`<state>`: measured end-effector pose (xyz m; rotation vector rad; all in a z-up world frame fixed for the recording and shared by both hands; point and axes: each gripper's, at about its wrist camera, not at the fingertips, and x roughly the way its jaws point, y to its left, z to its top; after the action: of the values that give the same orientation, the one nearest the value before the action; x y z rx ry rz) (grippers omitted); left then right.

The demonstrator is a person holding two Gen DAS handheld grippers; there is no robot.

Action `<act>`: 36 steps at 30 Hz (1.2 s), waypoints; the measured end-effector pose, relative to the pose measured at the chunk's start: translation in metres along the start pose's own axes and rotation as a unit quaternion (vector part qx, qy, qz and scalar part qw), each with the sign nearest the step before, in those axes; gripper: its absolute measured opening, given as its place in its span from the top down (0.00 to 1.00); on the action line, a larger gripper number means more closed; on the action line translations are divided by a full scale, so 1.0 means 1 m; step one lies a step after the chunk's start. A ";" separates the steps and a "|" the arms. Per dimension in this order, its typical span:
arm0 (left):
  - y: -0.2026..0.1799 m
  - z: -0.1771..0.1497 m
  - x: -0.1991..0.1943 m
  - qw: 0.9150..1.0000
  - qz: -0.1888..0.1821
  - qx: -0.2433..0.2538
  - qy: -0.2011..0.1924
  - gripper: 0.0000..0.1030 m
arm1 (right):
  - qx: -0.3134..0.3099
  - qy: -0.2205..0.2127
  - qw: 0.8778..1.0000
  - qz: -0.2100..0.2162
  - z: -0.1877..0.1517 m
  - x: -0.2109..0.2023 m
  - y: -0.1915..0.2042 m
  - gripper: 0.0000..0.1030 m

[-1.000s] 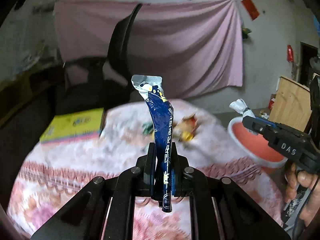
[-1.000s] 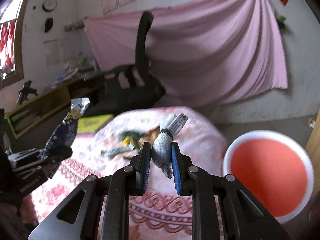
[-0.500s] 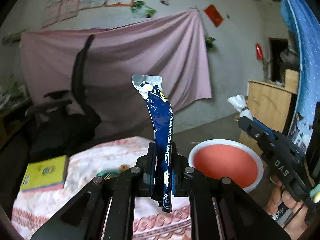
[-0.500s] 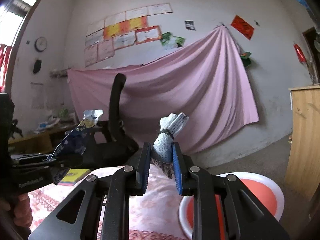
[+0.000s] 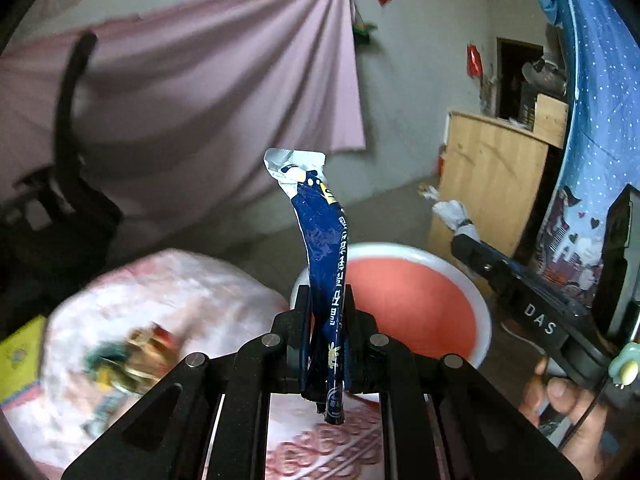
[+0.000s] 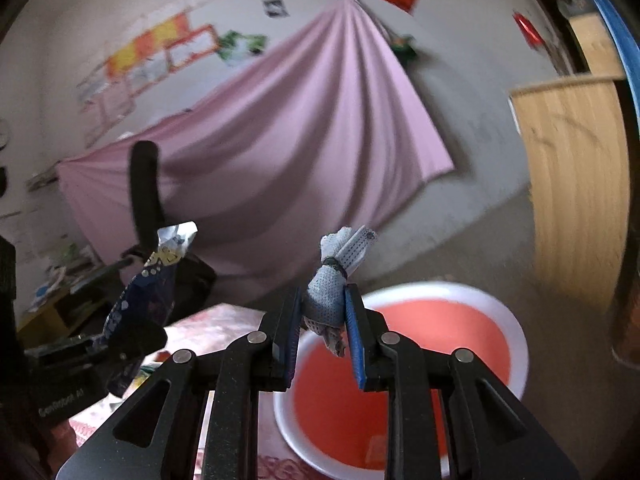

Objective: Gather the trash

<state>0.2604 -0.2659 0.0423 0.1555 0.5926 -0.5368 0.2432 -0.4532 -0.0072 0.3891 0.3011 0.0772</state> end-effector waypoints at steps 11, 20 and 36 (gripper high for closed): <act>-0.017 0.011 0.044 0.997 -0.030 -0.011 0.071 0.90 | 0.030 0.048 0.998 -0.032 -0.005 0.016 -0.030 0.80; -0.005 0.007 0.052 0.994 -0.038 -0.047 0.091 0.89 | 0.034 0.081 0.995 -0.045 -0.007 0.029 -0.034 0.80; 0.055 -0.002 0.000 0.987 0.006 -0.160 0.002 0.53 | -0.010 0.061 0.997 -0.046 -0.002 0.022 -0.010 0.58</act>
<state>0.2883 -0.2188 0.0396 -0.1434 0.6742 -0.4236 0.2639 -0.4587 -0.0183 0.3509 0.4375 0.0143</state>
